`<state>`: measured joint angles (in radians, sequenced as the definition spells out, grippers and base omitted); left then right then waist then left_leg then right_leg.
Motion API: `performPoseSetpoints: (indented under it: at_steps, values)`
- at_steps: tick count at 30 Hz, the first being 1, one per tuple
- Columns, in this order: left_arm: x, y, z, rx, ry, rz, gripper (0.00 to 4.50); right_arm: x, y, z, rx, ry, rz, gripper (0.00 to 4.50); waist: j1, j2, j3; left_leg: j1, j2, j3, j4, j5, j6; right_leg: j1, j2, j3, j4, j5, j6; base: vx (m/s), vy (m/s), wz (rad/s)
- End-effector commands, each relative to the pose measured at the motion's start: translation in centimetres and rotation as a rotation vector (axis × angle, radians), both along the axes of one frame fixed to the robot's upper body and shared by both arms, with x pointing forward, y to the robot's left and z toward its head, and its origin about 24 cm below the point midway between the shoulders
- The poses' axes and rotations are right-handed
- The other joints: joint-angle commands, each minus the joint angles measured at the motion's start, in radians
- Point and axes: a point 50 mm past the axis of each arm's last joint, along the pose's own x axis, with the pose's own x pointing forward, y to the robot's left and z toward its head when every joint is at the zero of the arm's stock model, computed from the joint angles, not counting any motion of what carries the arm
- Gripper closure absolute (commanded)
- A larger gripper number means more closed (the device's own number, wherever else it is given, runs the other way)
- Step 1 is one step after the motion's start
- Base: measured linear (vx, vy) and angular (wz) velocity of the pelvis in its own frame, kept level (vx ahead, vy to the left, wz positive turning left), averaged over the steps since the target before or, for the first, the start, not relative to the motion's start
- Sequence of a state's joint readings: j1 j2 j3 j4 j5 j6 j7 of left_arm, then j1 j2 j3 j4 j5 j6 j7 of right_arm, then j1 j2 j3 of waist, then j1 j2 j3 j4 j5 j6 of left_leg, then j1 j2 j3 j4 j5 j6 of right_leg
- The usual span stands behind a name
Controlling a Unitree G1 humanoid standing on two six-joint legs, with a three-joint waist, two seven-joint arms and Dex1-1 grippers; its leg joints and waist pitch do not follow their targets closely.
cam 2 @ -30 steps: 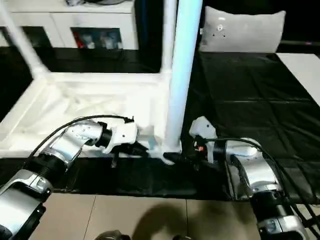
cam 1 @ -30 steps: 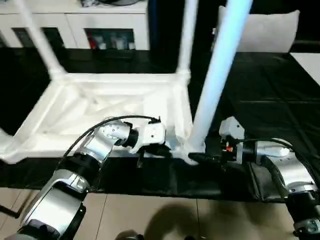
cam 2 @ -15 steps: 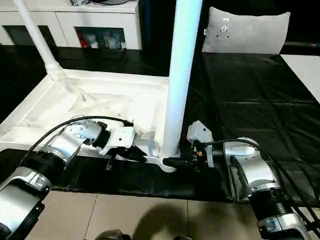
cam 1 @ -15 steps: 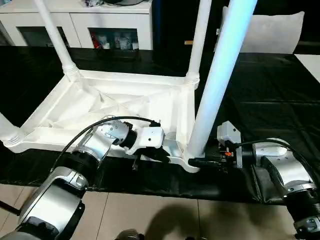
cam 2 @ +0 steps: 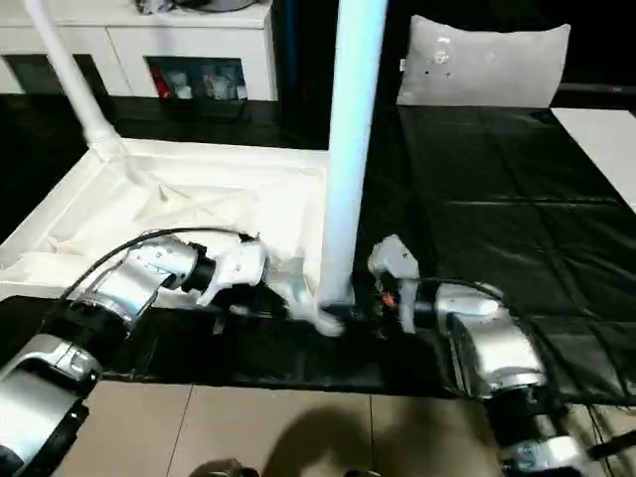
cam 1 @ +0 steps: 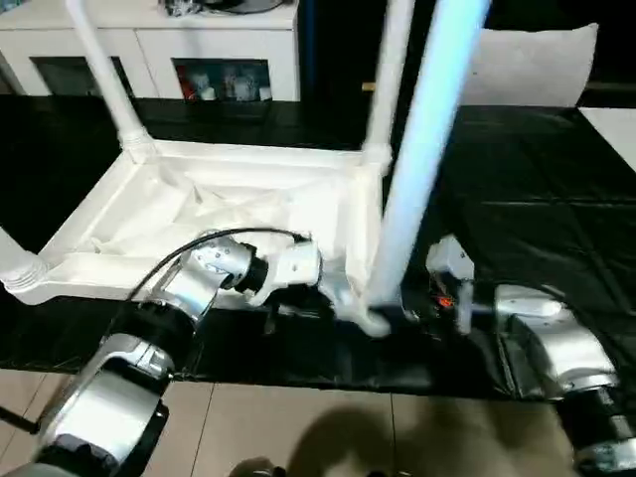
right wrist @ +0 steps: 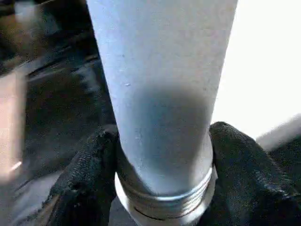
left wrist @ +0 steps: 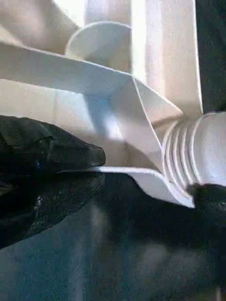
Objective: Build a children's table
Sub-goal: Rotate leg to tighten
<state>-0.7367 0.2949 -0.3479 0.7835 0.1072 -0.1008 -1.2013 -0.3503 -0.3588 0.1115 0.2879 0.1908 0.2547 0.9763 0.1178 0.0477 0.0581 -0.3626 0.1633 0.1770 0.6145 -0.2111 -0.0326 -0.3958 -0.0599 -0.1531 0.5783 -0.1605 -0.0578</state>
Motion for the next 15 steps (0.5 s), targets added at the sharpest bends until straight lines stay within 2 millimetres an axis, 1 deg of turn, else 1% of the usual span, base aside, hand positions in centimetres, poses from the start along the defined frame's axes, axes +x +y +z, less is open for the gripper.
performPoseSetpoints:
  at_steps: [1, 2, 3, 4, 5, 6, 7, 9, 10, 11, 12, 13, 14, 15]
  values:
    - [0.2, -2.4, 0.5, -0.088, -0.018, 0.068, 4.5, 0.4, 1.9, -0.2, 0.025, 0.027, -0.041, 1.83, -0.008, -0.014, -0.062, 0.014, 0.076, -0.033, -0.074, -0.147, 0.057, 0.057, -0.122, 0.07, -0.107, -0.469, -0.035, 0.0, 0.0, 0.0]
    - [0.4, -3.1, 0.5, -0.11, -0.015, 0.115, 4.5, 0.8, 2.4, -0.3, 0.045, 0.034, -0.103, 1.84, -0.019, -0.01, -0.056, 0.023, 0.08, -0.036, -0.076, -0.187, 0.049, 0.051, -0.12, 0.065, -0.118, -0.512, -0.024, 0.0, 0.0, 0.0]
    - [0.6, -3.9, 0.6, -0.13, -0.012, 0.158, 4.5, 1.3, 2.9, -0.3, 0.064, 0.039, -0.166, 1.84, -0.026, -0.014, -0.056, 0.026, 0.079, -0.037, -0.075, -0.203, 0.041, 0.052, -0.121, 0.061, -0.121, -0.528, -0.021, 0.0, 0.0, 0.0]
    - [0.6, -4.3, 0.6, -0.139, -0.014, 0.176, 4.5, 1.5, 3.1, -0.3, 0.07, 0.039, -0.198, 1.84, -0.036, -0.014, -0.056, 0.026, 0.075, -0.039, -0.075, -0.221, 0.033, 0.055, -0.124, 0.058, -0.125, -0.546, -0.013, 0.0, 0.0, 0.0]
    - [0.7, -4.6, 0.6, -0.145, -0.016, 0.192, 4.5, 1.7, 3.3, -0.3, 0.073, 0.039, -0.226, 1.84, -0.044, -0.016, -0.059, 0.018, 0.071, -0.041, -0.075, -0.207, 0.04, 0.065, -0.123, 0.056, -0.124, -0.534, -0.001, 0.0, 0.0, 0.0]
    - [0.8, -5.4, 0.6, -0.152, -0.022, 0.23, 4.5, 2.1, 3.6, -0.4, 0.076, 0.043, -0.282, 1.84, -0.044, -0.017, -0.062, 0.019, 0.071, -0.041, -0.075, -0.197, 0.046, 0.064, -0.124, 0.059, -0.125, -0.523, 0.002, 0.0, 0.0, 0.0]
    - [0.9, -6.1, 0.6, -0.159, -0.027, 0.268, 4.5, 2.4, 3.9, -0.4, 0.076, 0.047, -0.337, 1.84, -0.052, -0.015, -0.064, 0.018, 0.074, -0.04, -0.076, -0.174, 0.051, 0.062, -0.123, 0.063, -0.118, -0.484, -0.011, 0.0, 0.0, 0.0]
    - [1.2, -7.2, 0.7, -0.173, -0.04, 0.345, 4.5, 3.0, 4.4, -0.5, 0.075, 0.05, -0.435, 1.88, -0.06, -0.016, -0.066, 0.016, 0.073, -0.04, -0.075, -0.153, 0.058, 0.062, -0.122, 0.065, -0.114, -0.444, -0.03, 0.0, 0.0, 0.0]
    - [1.3, -7.7, 0.9, -0.179, -0.053, 0.38, 4.5, 3.2, 4.6, -0.4, 0.077, 0.049, -0.484, 1.88, -0.06, -0.016, -0.068, 0.015, 0.071, -0.039, -0.074, -0.136, 0.067, 0.063, -0.121, 0.066, -0.111, -0.423, -0.038, 0.0, 0.0, 0.0]
    - [1.4, -8.8, 1.2, -0.192, -0.077, 0.442, 4.5, 3.6, 4.9, -0.5, 0.07, 0.05, -0.573, 1.88, -0.062, -0.018, -0.069, 0.012, 0.071, -0.037, -0.074, -0.116, 0.073, 0.064, -0.122, 0.07, -0.107, -0.397, -0.047, 0.0, 0.0, 0.0]
    - [1.4, -9.0, 1.3, -0.195, -0.084, 0.457, 4.5, 3.7, 5.0, -0.5, 0.067, 0.05, -0.597, 1.88, -0.064, -0.017, -0.069, 0.01, 0.072, -0.038, -0.075, -0.104, 0.075, 0.065, -0.121, 0.071, -0.103, -0.381, -0.054, 0.0, 0.0, 0.0]
    - [1.4, -9.0, 1.3, -0.195, -0.084, 0.457, 4.5, 3.7, 5.0, -0.5, 0.067, 0.05, -0.597, 1.88, -0.06, -0.016, -0.074, 0.009, 0.073, -0.039, -0.074, -0.081, 0.084, 0.068, -0.122, 0.071, -0.098, -0.344, -0.062, 0.0, 0.0, 0.0]
    - [1.2, -9.4, 1.4, -0.197, -0.093, 0.446, 4.5, 3.7, 5.0, -0.4, 0.11, 0.054, -0.605, 1.53, -0.059, -0.014, -0.075, 0.007, 0.074, -0.038, -0.073, -0.065, 0.102, 0.07, -0.121, 0.074, -0.094, -0.301, -0.069, 0.0, 0.0, 0.0]
    - [1.2, -9.5, 1.4, -0.197, -0.095, 0.445, 4.5, 3.7, 5.0, -0.3, 0.119, 0.055, -0.607, 1.18, -0.059, -0.015, -0.076, 0.005, 0.073, -0.038, -0.072, -0.058, 0.11, 0.07, -0.121, 0.075, -0.091, -0.277, -0.074, 0.0, 0.0, 0.0]
